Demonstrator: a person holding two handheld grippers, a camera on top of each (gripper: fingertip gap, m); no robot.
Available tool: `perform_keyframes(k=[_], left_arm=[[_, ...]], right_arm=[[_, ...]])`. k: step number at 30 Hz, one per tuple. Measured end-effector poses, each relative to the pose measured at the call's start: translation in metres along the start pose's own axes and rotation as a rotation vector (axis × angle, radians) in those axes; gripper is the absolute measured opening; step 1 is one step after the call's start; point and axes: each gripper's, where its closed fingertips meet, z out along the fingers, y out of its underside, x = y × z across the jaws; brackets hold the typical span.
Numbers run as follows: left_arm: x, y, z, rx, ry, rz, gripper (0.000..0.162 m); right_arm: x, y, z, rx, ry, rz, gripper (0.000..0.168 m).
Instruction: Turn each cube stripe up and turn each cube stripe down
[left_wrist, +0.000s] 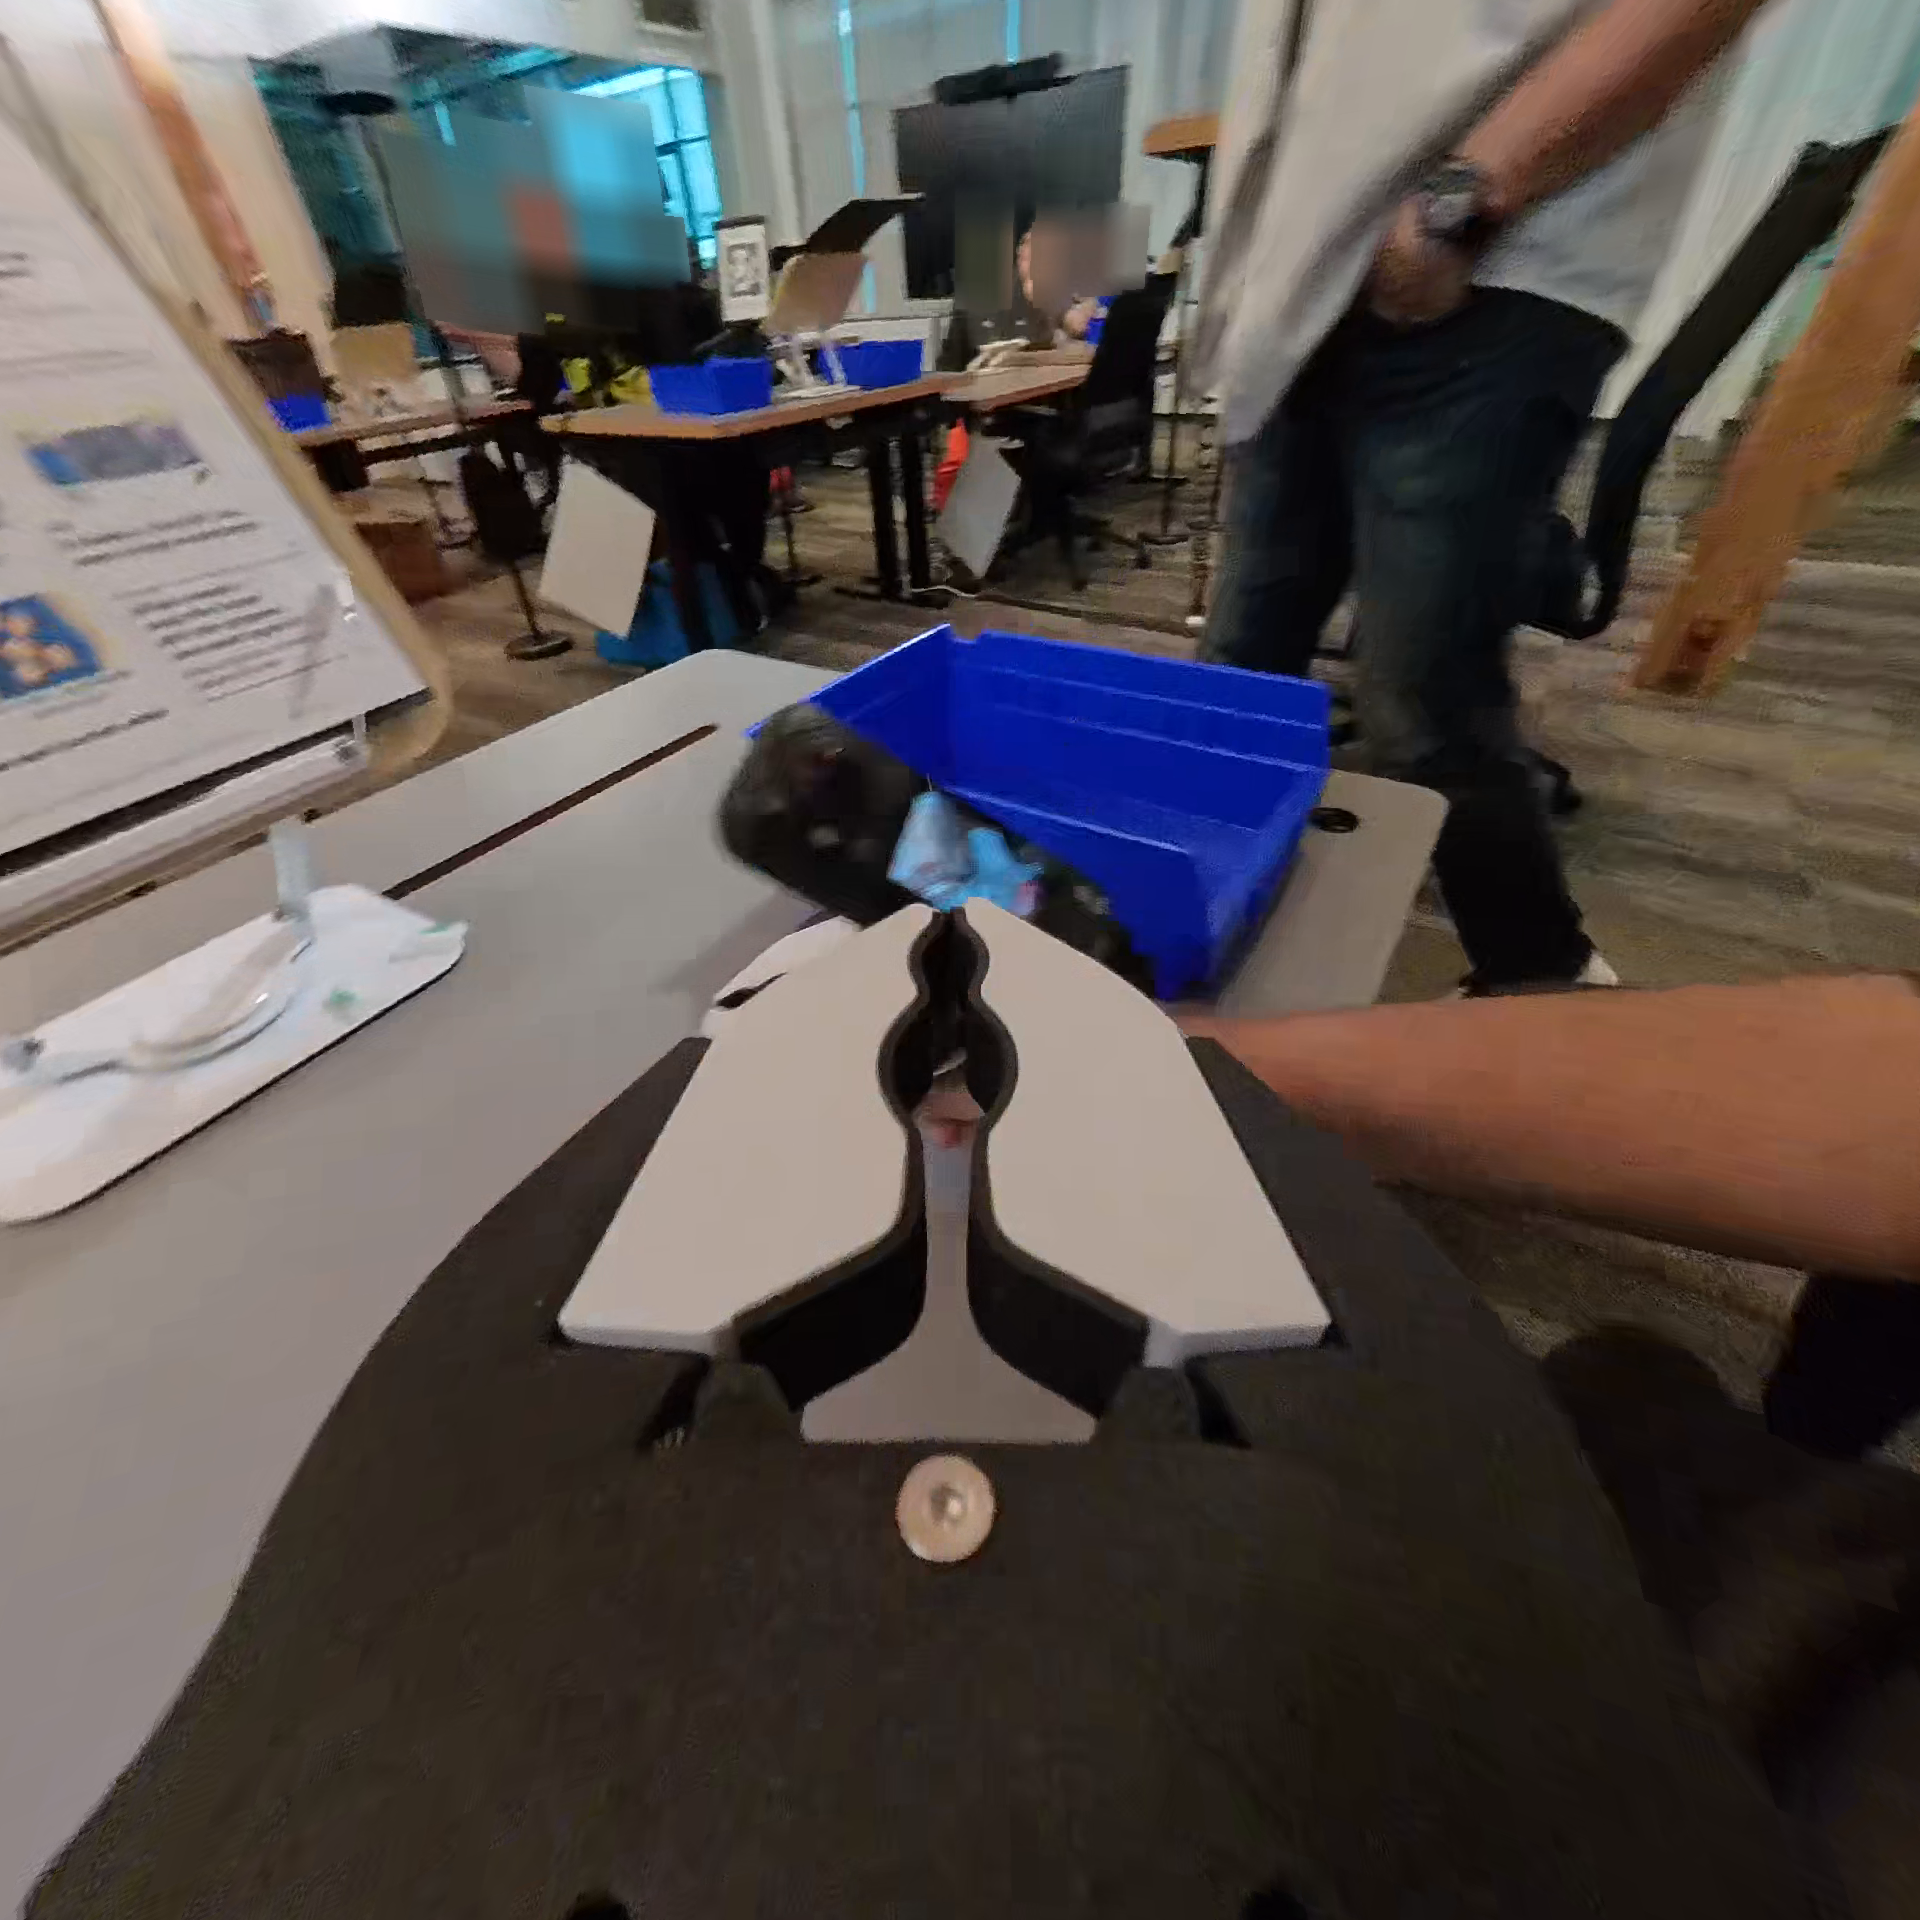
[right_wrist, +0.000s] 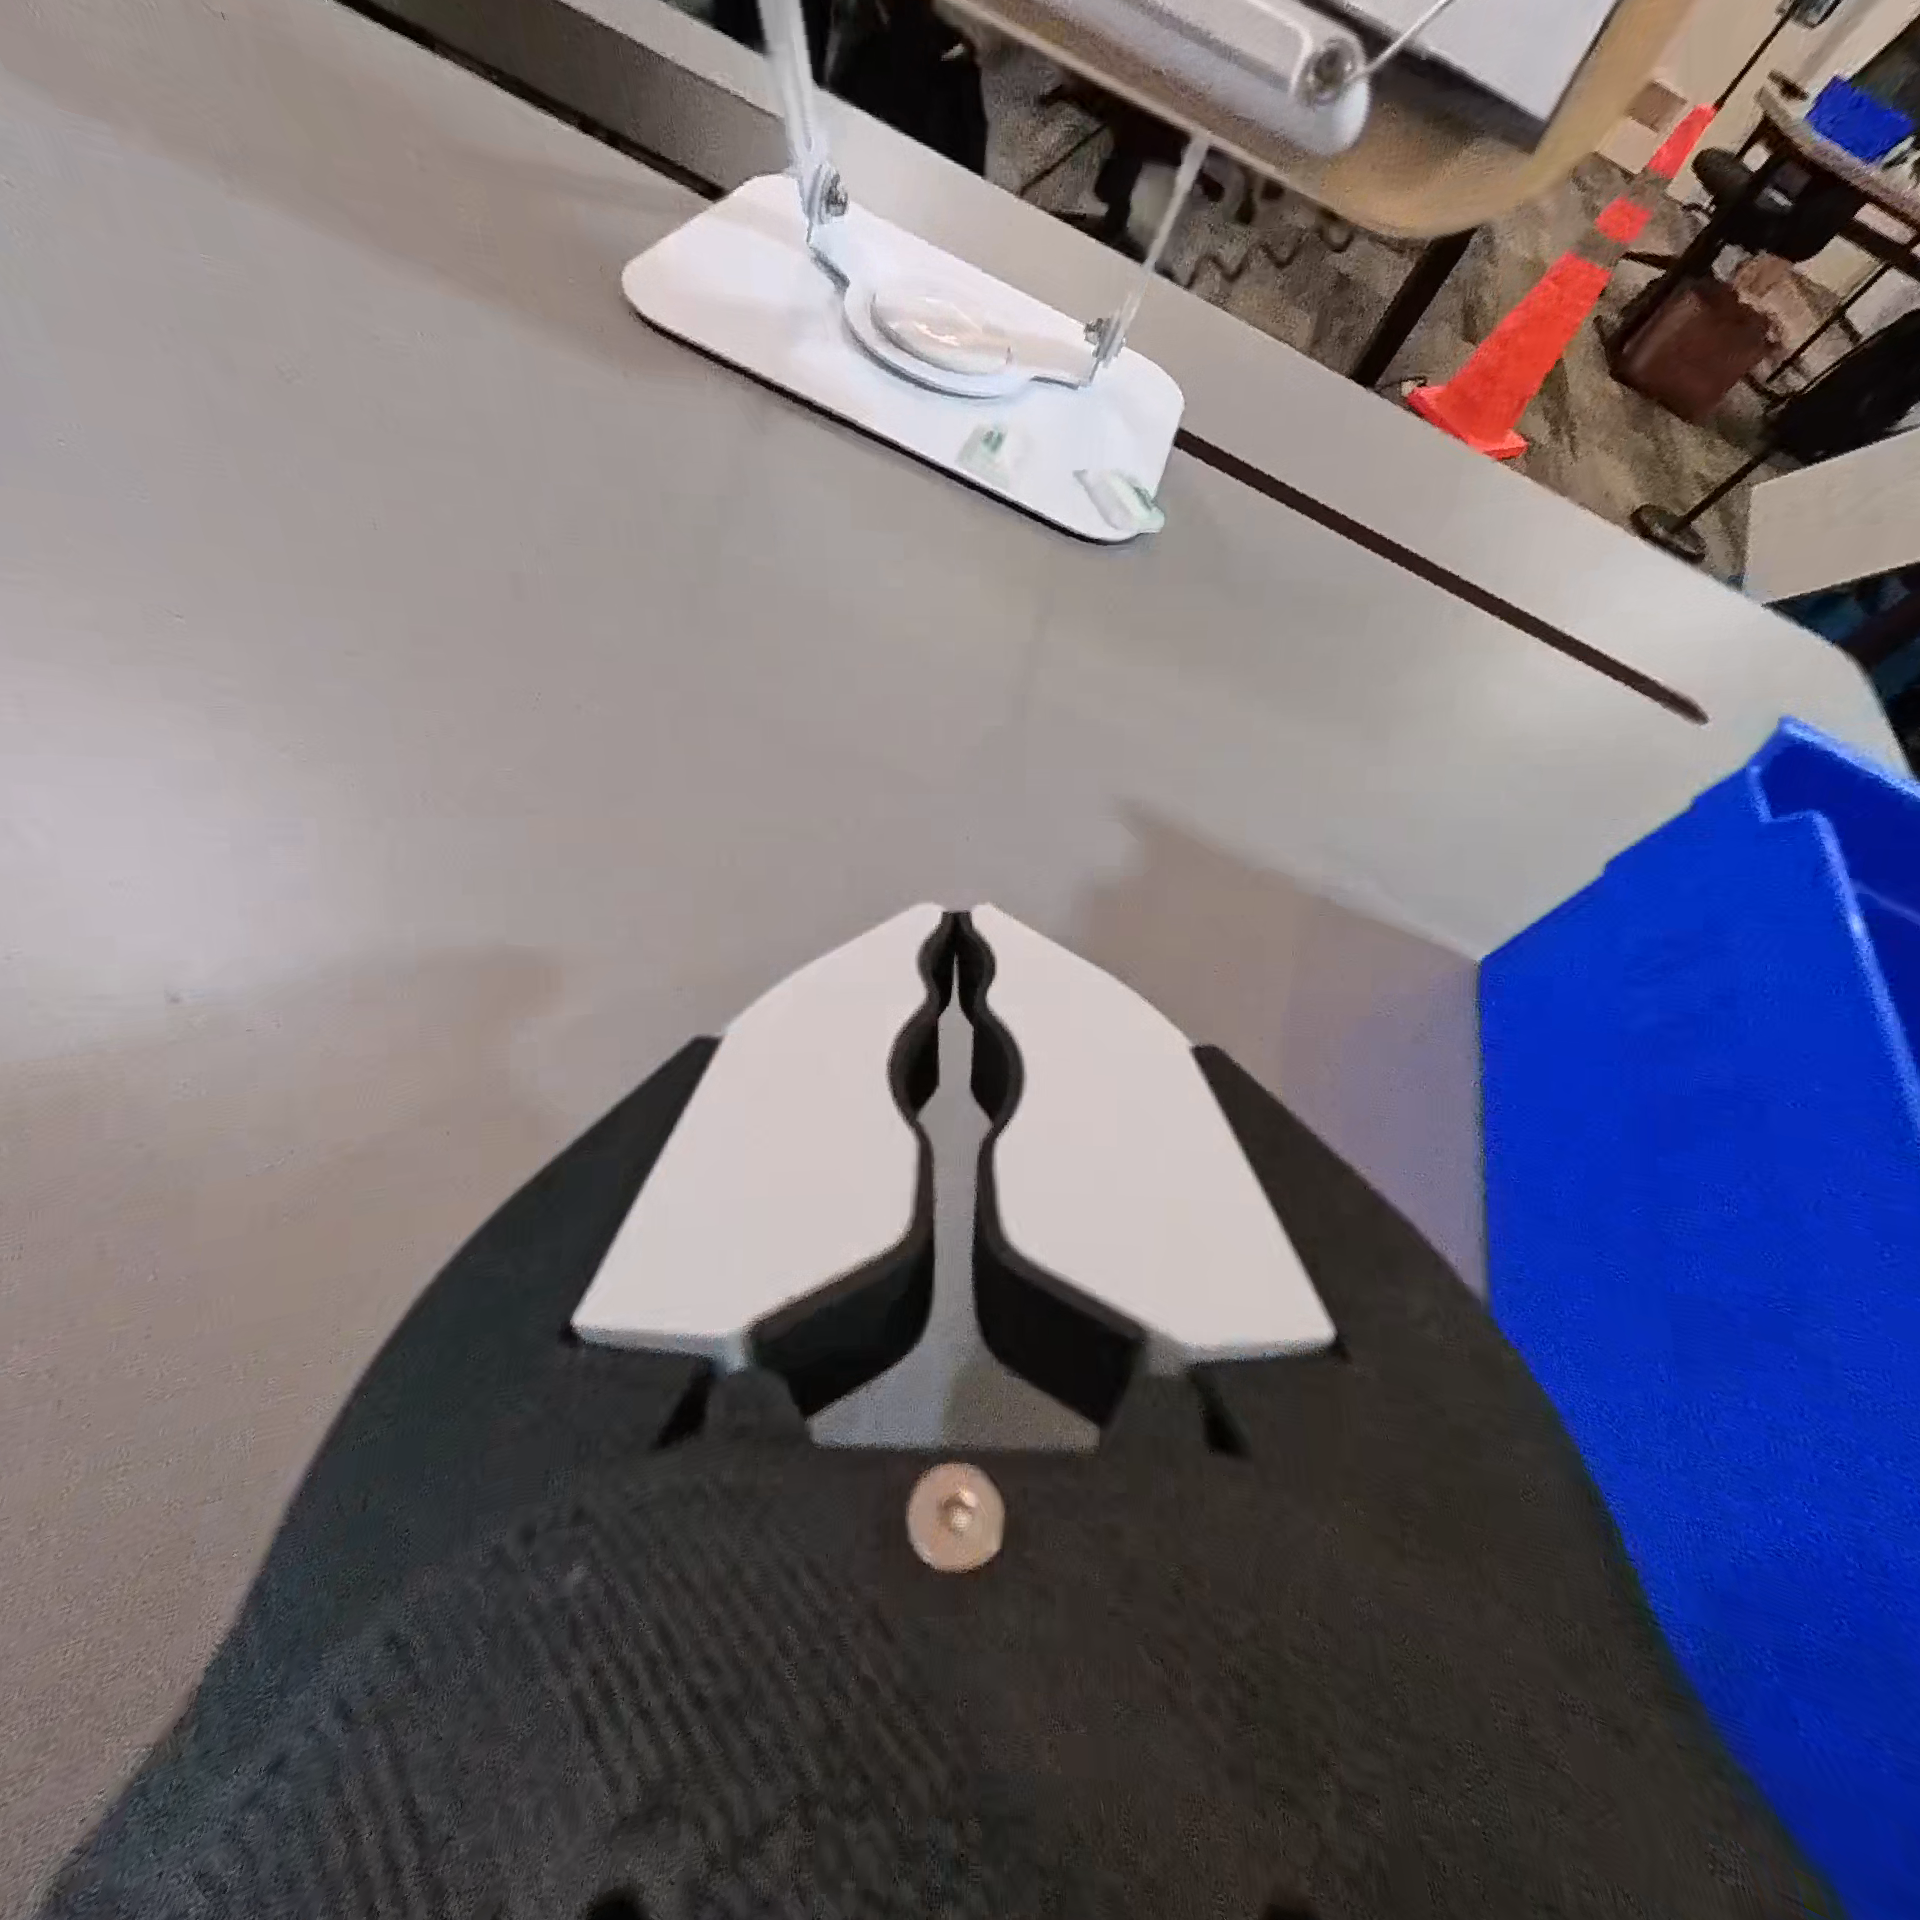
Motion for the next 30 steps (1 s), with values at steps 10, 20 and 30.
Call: perform_keyframes(k=[10, 20, 30], left_arm=[[0.094, 0.047, 0.025, -0.146, 0.11, 0.241, 0.0], [0.088, 0.05, 0.029, -0.16, 0.102, 0.221, 0.0], [0.064, 0.037, 0.025, -0.069, 0.04, 0.1, 0.0]], right_arm=[[-0.056, -0.009, -0.002, 0.016, 0.038, -0.327, 0.0], [-0.067, -0.007, -0.002, 0.026, 0.014, -0.367, 0.0], [-0.052, -0.003, 0.006, 0.007, -0.039, -0.251, 0.0]])
